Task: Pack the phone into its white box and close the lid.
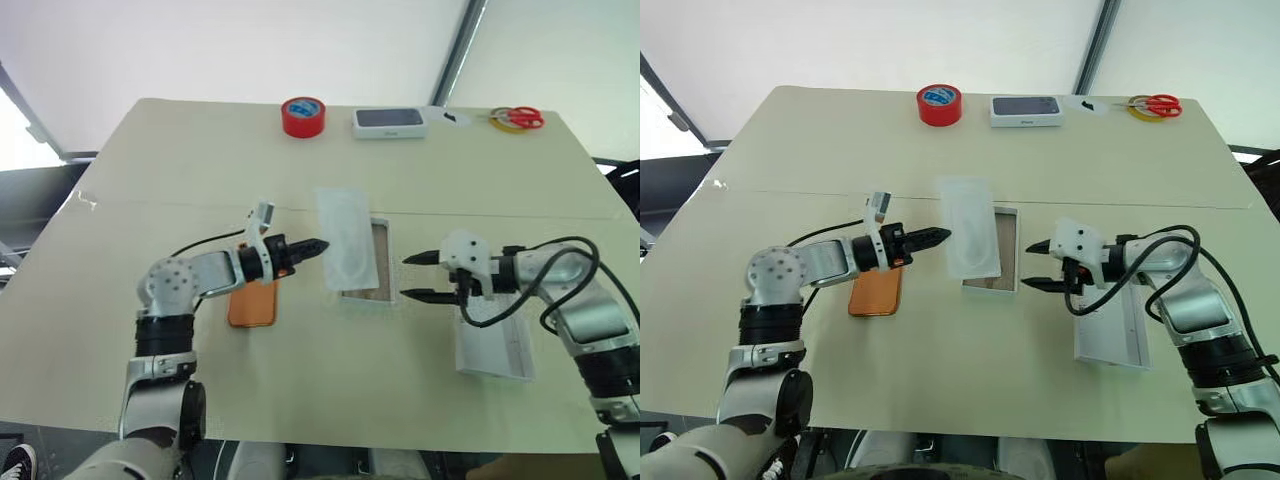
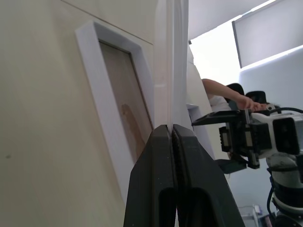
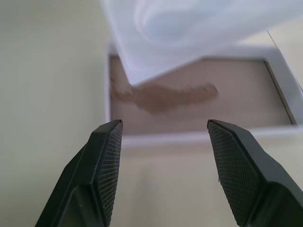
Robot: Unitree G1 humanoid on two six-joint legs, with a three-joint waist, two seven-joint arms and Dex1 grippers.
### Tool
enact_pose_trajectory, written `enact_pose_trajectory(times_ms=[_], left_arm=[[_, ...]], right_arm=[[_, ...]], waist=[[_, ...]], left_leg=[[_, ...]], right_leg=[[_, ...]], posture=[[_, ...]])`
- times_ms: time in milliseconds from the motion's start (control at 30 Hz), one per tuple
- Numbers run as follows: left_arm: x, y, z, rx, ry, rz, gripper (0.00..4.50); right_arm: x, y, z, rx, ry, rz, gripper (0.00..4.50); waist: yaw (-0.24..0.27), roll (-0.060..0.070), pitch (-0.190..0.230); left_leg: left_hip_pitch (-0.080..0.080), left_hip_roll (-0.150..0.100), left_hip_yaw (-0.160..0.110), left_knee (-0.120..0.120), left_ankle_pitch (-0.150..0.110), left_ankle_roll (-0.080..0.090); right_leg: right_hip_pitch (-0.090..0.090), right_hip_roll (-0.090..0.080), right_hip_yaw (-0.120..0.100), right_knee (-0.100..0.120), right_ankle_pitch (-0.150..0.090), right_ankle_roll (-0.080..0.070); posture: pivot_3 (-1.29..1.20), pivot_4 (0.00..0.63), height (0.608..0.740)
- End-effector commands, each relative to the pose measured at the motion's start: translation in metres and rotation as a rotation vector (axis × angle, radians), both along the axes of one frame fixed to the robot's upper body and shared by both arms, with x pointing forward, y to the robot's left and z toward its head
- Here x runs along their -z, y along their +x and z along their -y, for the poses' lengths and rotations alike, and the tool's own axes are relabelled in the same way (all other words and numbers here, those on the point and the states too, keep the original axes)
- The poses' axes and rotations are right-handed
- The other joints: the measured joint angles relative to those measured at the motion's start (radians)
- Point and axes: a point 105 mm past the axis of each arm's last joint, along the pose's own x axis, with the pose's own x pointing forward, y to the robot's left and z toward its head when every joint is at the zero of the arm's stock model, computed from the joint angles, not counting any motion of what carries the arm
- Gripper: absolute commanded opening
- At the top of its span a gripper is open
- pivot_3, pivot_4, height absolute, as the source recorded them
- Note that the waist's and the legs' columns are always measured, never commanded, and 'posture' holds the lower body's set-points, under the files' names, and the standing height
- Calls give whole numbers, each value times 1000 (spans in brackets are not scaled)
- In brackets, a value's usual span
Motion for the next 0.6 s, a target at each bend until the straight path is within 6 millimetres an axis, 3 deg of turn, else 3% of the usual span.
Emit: enact_pose_trajectory(times_ms=[33,267,367,500,533,600], left_arm=[[-4,1,10,74,2,31,0],[1,10,20,131,16,19,0],[4,15,22,130,33,13,859],[4,15,24,151,55,28,2917],[3,14,25,162,68,48,3232],[-3,14,23,168,78,80,3232]], right_arm=[[-11,5,10,31,7,63,2952],[-10,2,13,49,17,74,2952],[-9,1,16,64,15,76,3009],[-10,2,13,66,27,81,3009],[-11,3,12,65,34,86,3009],[-19,8,4,61,71,108,3009]], waist=[[-2,0,0],[0,0,0],[1,0,0],[0,0,0],[0,0,0],[-1,0,0]], left_leg=[[0,0,0,0,0,0],[-1,1,0,0,1,-1],[-1,1,0,0,1,-1],[-1,1,0,0,1,-1],[-1,1,0,0,1,-1],[-1,1,0,0,1,-1]], right_leg=[[0,0,0,0,0,0],[-1,1,0,0,0,0],[-1,1,0,0,0,0],[-1,1,0,0,0,0],[-1,1,0,0,0,0],[-1,1,0,0,0,0]], posture=[[0,150,730],[0,150,730],[0,150,730],[0,150,730],[0,150,730],[0,150,730]])
